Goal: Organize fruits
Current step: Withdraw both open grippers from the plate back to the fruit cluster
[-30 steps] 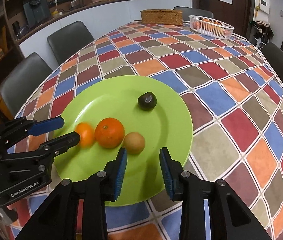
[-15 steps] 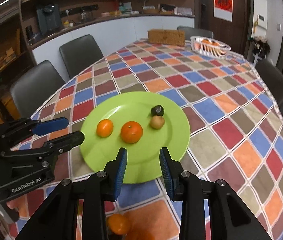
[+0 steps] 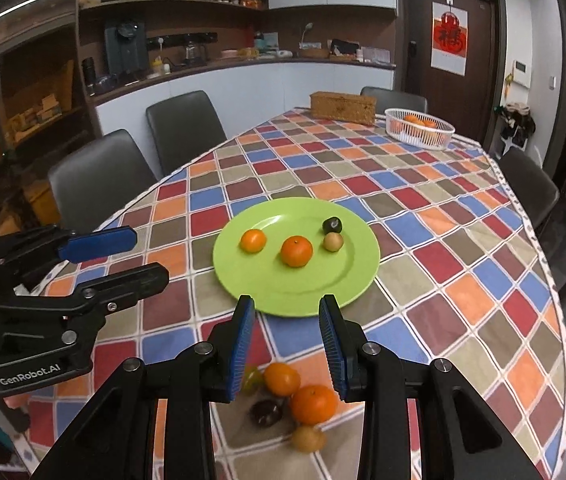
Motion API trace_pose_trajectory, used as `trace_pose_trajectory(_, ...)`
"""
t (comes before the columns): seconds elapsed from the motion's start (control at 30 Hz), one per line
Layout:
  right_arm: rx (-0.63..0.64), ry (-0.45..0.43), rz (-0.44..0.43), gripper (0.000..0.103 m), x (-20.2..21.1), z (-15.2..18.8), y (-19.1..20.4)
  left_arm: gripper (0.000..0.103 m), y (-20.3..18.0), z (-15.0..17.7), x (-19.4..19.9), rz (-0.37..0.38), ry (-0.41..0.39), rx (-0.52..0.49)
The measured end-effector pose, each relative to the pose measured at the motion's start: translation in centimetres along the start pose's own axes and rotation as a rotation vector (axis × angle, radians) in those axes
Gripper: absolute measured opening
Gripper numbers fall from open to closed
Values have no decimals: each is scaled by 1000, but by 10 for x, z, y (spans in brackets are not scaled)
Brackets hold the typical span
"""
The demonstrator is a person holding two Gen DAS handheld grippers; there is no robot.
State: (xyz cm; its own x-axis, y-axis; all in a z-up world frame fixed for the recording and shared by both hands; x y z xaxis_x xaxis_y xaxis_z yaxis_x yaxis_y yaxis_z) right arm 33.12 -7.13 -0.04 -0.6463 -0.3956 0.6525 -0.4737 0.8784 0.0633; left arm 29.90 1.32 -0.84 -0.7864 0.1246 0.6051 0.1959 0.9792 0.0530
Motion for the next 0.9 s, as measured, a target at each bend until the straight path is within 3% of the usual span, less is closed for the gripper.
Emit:
trace_pose_trajectory(0.13,7,-13,26,40,15,10,6,51,-2,10,13,-14,-1,-21)
trace_pose_trajectory(0.37,-53,-19,28,41,28,33,6,54,-10,32,26,-34,11,-44)
trace_pose_trajectory(0.9,-182,90,56,41,13,89,-17,54,-21,75,-7,11,137,-36)
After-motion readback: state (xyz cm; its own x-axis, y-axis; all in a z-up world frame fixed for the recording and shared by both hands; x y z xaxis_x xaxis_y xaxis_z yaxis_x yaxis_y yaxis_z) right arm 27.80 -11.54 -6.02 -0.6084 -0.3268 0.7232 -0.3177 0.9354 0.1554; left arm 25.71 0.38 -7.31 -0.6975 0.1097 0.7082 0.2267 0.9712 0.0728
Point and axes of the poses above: each gripper's, at about its wrist camera, not at the fingertips, and x roughly against the way its jaws point, y to its left, z to its underside, the point moved 9 cm from there along -x, roughly the way its jaws point, and after that the axes turned 5 degrees about -z, right-handed, at the moved point
